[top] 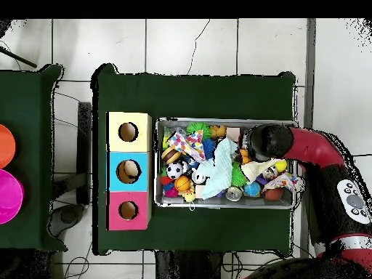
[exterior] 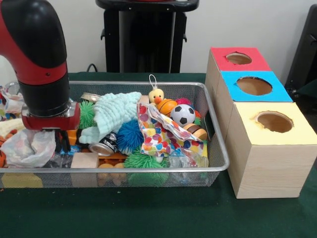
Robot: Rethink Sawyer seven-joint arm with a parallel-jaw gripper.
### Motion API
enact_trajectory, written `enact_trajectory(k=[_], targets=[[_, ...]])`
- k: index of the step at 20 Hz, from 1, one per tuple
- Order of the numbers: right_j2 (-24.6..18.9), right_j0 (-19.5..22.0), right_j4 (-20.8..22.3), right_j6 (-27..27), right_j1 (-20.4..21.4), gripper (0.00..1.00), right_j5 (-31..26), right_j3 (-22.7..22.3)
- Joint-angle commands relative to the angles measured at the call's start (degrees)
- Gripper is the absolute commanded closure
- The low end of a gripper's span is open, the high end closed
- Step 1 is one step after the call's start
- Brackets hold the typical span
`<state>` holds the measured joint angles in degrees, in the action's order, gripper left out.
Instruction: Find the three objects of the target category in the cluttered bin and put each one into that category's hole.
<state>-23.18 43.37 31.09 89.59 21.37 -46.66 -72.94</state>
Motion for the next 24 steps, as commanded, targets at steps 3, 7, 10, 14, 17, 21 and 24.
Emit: enact_trajectory(k=[3, 7, 10, 14, 17, 21, 24], targets=[[-1.0, -0.8, 0.4, -6.6, 2.5, 1.0, -3.3, -4.0], [-2.0, -0.3, -1.5, -6.8, 6.4, 1.0, -5.1, -6.7], [-1.7, -0.8, -2.2, -6.1, 9.3, 1.0, -6.5, -7.9], [-1.9, -0.6, -3.1, -6.3, 10.4, 1.0, -7.5, -8.3], [-1.9, -0.6, -3.6, -6.2, 11.3, 1.0, -8.2, -8.7], [-1.9, -0.8, -4.6, -5.7, 13.2, 1.0, -9.4, -9.6], [-1.9, -1.0, -4.9, -5.4, 13.6, 1.0, -9.3, -9.9]])
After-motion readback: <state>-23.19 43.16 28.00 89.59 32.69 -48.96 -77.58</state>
